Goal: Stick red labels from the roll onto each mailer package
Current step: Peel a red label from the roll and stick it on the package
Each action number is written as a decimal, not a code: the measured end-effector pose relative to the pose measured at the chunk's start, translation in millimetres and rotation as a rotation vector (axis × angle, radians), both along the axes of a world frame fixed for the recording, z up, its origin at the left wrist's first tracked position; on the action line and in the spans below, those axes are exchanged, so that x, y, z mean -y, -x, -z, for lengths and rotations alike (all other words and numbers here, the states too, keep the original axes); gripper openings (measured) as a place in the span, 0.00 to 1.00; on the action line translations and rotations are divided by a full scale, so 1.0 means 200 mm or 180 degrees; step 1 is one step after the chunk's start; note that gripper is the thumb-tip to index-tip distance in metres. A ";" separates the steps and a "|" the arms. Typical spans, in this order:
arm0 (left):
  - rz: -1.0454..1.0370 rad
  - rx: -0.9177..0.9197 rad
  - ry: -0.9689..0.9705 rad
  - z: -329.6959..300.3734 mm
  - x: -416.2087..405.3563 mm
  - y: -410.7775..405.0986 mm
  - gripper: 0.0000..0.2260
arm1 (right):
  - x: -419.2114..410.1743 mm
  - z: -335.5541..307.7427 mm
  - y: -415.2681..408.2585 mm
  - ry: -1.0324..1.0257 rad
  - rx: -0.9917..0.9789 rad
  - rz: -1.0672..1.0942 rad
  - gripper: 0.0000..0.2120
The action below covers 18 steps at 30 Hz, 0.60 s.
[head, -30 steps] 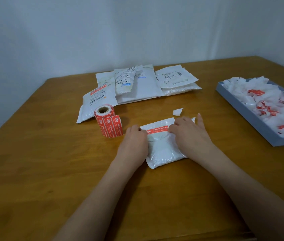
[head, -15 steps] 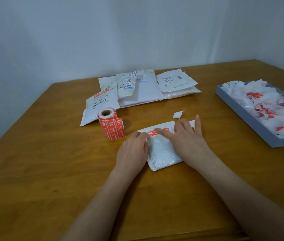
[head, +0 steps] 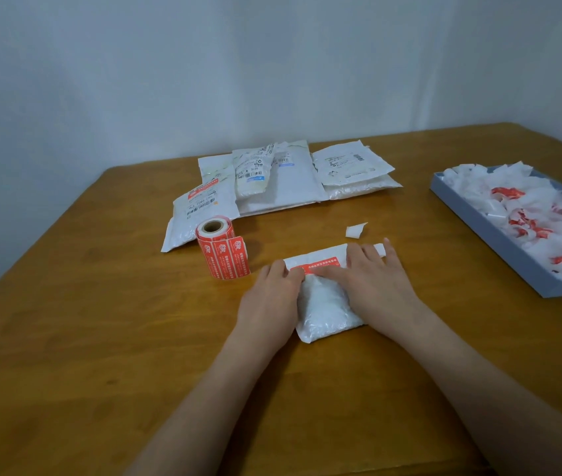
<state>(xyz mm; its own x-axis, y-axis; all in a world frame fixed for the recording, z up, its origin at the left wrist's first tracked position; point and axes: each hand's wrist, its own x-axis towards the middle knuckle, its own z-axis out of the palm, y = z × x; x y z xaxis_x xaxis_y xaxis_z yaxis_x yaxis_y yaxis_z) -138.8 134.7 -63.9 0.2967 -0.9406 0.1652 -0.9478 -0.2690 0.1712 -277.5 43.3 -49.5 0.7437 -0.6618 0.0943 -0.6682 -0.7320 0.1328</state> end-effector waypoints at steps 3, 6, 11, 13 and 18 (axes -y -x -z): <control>-0.0005 -0.0101 0.0038 -0.01 0.00 0.00 0.18 | 0.01 0.00 0.00 -0.0073 0.0071 0.0080 0.24; -0.0035 -0.0195 0.0098 -0.01 0.00 0.00 0.17 | 0.02 0.01 0.00 -0.0070 0.0151 0.0107 0.21; -0.0235 -0.0270 0.0082 0.01 0.01 0.01 0.14 | 0.02 -0.01 0.01 0.0046 0.0029 0.0087 0.18; -0.0215 -0.0320 0.0058 0.01 0.00 0.00 0.16 | 0.01 0.00 0.01 0.0048 0.0037 0.0115 0.19; -0.0024 -0.0127 -0.0251 0.00 0.00 0.00 0.25 | 0.01 0.02 0.02 -0.0012 0.0091 0.0088 0.23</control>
